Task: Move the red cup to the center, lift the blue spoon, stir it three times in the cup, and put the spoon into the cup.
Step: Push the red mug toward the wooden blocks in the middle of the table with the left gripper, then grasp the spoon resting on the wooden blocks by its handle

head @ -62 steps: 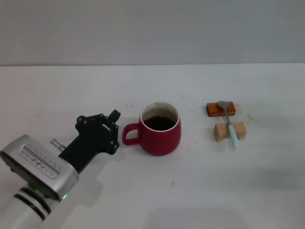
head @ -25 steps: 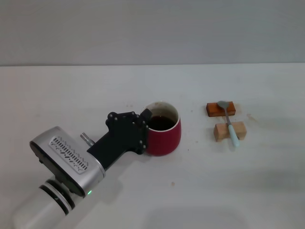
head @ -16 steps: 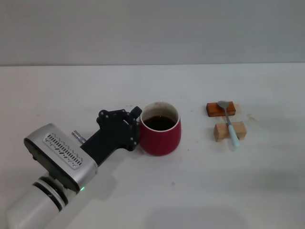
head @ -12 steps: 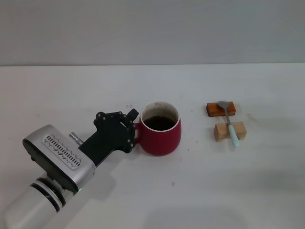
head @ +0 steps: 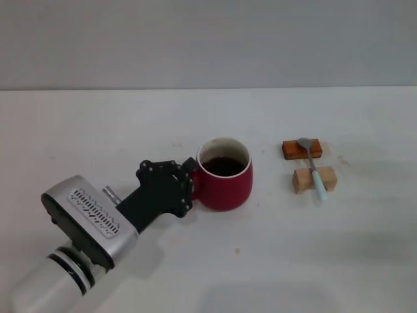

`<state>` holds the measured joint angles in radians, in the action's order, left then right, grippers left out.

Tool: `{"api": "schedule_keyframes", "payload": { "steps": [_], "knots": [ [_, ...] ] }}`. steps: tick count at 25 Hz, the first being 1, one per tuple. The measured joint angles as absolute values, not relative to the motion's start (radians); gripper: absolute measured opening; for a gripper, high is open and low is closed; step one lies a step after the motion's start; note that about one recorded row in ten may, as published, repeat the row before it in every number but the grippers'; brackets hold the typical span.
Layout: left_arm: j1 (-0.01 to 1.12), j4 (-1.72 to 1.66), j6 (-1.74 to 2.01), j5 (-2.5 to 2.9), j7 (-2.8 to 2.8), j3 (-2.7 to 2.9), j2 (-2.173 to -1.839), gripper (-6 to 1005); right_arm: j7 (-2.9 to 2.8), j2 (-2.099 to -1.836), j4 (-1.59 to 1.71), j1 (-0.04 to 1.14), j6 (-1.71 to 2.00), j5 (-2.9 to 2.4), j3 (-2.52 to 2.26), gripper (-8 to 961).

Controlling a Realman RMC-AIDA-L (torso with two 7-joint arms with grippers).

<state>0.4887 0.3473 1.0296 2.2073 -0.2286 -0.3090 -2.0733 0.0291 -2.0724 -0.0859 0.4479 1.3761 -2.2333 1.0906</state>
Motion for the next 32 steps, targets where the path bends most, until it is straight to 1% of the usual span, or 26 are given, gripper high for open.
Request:
{"api": "schedule_keyframes", "payload": {
  "steps": [9, 15, 19, 20, 21, 22, 26, 32],
  "knots": [
    [0.487, 0.360, 1.026, 2.206, -0.225, -0.318, -2.074, 0, 0.029, -2.075, -0.089, 0.447, 1.374, -2.233, 1.077, 722],
    [0.445, 0.340, 1.039, 2.202, -0.223, -0.546, -2.068, 0, 0.029, -2.085, -0.130, 0.421, 1.368, -2.233, 1.006, 722],
    [0.410, 0.320, 1.091, 2.204, -0.196, -0.709, -2.063, 0, 0.078, -2.088, -0.228, 0.364, 1.341, -2.231, 0.999, 721],
    [0.404, 0.314, 1.107, 2.205, -0.188, -0.734, -2.062, 0, 0.124, -2.089, -0.277, 0.338, 1.320, -2.230, 0.999, 721],
    [0.400, 0.303, 1.126, 2.207, -0.179, -0.762, -2.061, 0, 0.215, -2.090, -0.381, 0.280, 1.278, -2.225, 0.983, 721],
    [0.398, 0.295, 1.139, 2.207, -0.176, -0.778, -2.061, 0, 0.215, -2.090, -0.381, 0.280, 1.278, -2.225, 0.983, 721],
    [0.401, 0.266, 1.154, 2.208, -0.172, -0.816, -2.059, 0, 0.354, -2.091, -0.607, 0.158, 1.231, -2.120, 0.803, 721],
    [0.408, 0.252, 1.154, 2.208, -0.172, -0.823, -2.054, 1, 0.531, -2.091, -0.738, 0.147, 1.251, -1.842, 0.540, 720]
  ]
}}
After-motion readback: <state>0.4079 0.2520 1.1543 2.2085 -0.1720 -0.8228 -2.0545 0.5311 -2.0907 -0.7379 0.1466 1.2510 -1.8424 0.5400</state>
